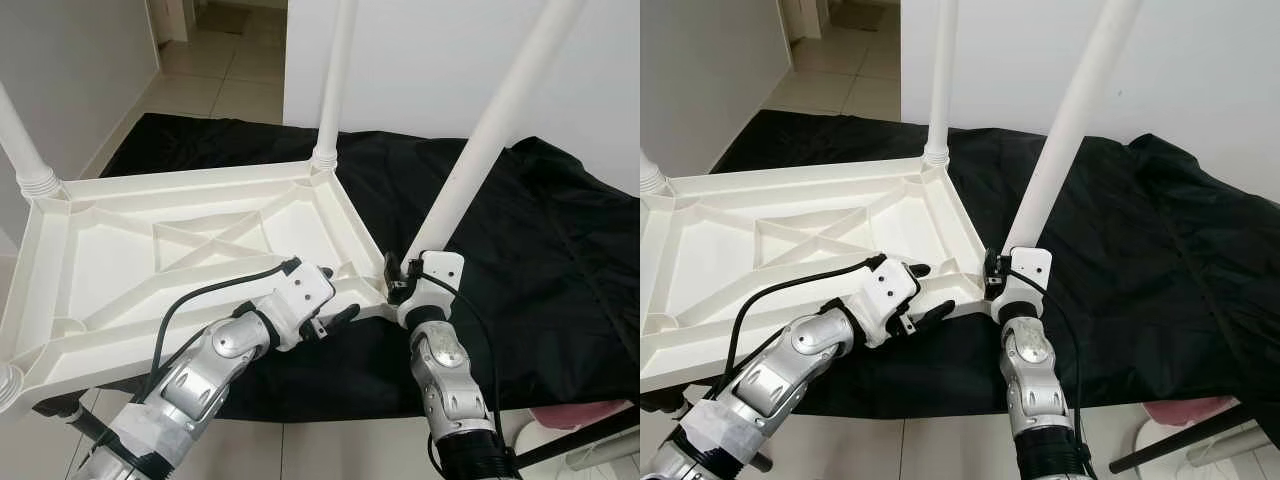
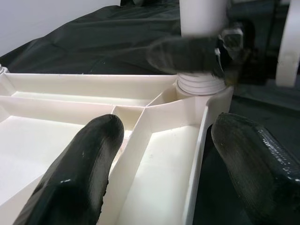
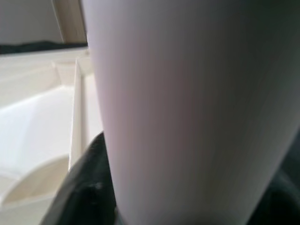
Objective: Building children table
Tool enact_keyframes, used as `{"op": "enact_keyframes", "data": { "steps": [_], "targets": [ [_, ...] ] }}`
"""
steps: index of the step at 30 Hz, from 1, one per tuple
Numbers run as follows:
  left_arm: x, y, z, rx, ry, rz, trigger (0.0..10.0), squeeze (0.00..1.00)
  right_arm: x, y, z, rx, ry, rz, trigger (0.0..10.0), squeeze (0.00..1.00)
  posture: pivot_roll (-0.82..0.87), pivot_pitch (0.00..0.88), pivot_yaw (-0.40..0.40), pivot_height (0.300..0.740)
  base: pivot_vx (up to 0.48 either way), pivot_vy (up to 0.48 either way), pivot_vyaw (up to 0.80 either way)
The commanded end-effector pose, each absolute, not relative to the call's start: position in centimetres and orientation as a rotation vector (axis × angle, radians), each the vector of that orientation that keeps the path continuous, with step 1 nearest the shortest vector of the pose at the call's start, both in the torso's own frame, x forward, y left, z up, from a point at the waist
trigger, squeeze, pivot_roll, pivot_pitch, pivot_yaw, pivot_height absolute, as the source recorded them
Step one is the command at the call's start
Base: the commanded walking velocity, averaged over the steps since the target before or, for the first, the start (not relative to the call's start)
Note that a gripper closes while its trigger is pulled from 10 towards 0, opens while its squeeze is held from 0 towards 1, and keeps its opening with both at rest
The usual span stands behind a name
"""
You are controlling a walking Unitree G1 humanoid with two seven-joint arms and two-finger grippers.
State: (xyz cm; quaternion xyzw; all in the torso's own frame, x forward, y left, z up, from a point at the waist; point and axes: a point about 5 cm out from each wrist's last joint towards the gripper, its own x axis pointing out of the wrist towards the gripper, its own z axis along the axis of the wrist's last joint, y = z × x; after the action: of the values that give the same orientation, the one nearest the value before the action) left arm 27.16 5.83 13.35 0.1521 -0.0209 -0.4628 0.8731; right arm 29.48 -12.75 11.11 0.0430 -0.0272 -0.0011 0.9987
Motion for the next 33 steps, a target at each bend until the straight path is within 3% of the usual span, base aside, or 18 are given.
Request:
{"op": "enact_keyframes", "data": {
  "steps": [1, 11, 12, 33],
  "targets": [
    [26.6, 5.7, 13.3, 0.316, -0.032, -1.064, 10.0, 0.00, 29.2, -12.7, 11.0, 0.099, -0.043, -0.006, 10.0, 1.00, 0.03, 0.000, -0.091, 0.740, 0.000, 0.000, 0.00],
    [26.5, 5.8, 13.3, 0.312, -0.030, -1.064, 10.0, 0.00, 29.0, -13.6, 11.2, 0.078, -0.066, 0.022, 10.0, 1.00, 0.03, 0.000, -0.089, 0.740, 0.000, 0.000, 0.00],
    [26.4, 5.8, 13.3, 0.309, -0.028, -1.063, 10.0, 0.00, 28.9, -13.8, 11.1, 0.072, -0.067, 0.030, 10.0, 0.00, 0.03, 0.000, -0.089, 0.740, 0.000, 0.000, 0.00],
    [26.0, 6.2, 13.2, 0.306, -0.016, -1.066, 10.0, 0.00, 28.8, -16.4, 11.3, 0.014, -0.111, 0.282, 10.0, 0.00, 0.03, 0.000, -0.076, 0.740, 0.000, 0.000, 0.00]
  ]
}}
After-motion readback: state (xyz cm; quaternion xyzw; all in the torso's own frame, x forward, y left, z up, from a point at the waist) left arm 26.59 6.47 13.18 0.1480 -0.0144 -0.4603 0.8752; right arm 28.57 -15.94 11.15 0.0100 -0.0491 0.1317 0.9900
